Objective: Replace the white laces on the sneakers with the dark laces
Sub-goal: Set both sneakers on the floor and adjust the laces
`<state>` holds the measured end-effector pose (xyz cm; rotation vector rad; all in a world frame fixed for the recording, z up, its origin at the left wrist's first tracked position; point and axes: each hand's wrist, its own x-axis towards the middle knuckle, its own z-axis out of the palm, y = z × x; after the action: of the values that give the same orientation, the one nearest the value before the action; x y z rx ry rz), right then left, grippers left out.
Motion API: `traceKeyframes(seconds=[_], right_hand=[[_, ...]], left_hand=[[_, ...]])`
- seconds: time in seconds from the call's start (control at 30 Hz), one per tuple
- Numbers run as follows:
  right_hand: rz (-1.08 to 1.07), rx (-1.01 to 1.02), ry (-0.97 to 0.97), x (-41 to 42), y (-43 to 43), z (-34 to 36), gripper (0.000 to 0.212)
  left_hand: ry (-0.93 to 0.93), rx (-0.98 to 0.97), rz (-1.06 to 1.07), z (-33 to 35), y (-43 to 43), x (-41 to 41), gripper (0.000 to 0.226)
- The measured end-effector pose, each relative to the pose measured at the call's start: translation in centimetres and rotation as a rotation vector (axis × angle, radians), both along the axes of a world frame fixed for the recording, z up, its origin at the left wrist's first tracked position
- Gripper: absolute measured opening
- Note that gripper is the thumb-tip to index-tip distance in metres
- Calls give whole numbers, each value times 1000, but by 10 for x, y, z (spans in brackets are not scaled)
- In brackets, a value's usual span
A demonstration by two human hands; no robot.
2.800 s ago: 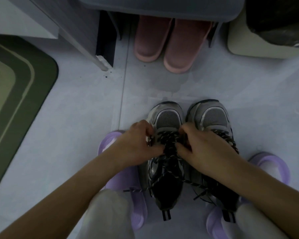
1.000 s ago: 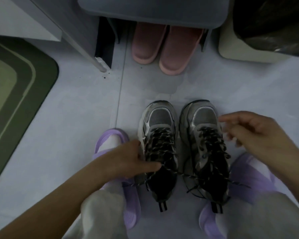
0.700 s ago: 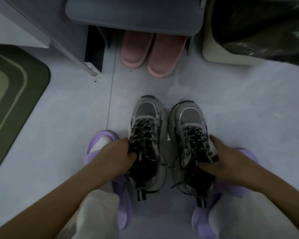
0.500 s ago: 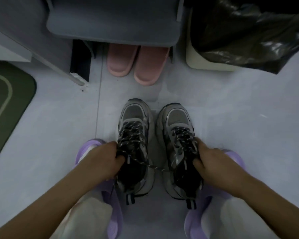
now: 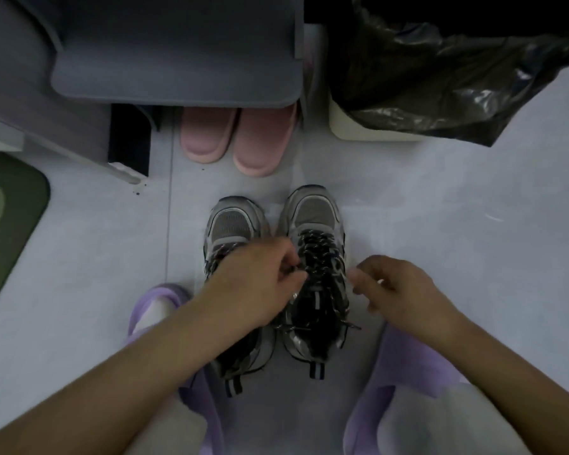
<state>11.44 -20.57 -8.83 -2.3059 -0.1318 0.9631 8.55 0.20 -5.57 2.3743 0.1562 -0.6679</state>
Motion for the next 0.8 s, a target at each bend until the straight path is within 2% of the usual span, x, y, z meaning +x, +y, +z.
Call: traceKeyframes(seconds=[0.07, 0.1, 0.17, 0.23, 0.3, 0.43, 0.53, 0.67, 0.8], right_hand=[[-7, 64, -38, -1, 5, -6, 36], [28, 75, -68, -2, 9, -7, 26], [96, 91, -174, -4, 12, -10, 19], [93, 114, -250, -5, 10, -12, 15], [51, 142, -246, -5, 9, -10, 12], [92, 134, -167, -1, 8, -8, 13], [45, 143, -47, 10, 6, -9, 16], [82, 149, -198, 12, 15, -15, 8], [96, 128, -206, 13, 19, -18, 6]], left_hand=[[112, -25, -13, -15, -11, 2, 21], [83, -23, -9, -19, -13, 1, 19], [29, -15, 14, -26, -11, -1, 16], [38, -52, 68, -27, -7, -3, 14], [44, -106, 116, -26, -4, -3, 13], [77, -107, 85, -23, 0, 2, 9], [70, -65, 102, -22, 4, 11, 17], [32, -40, 97, -23, -4, 11, 10], [13, -38, 67, -24, -7, 9, 5]])
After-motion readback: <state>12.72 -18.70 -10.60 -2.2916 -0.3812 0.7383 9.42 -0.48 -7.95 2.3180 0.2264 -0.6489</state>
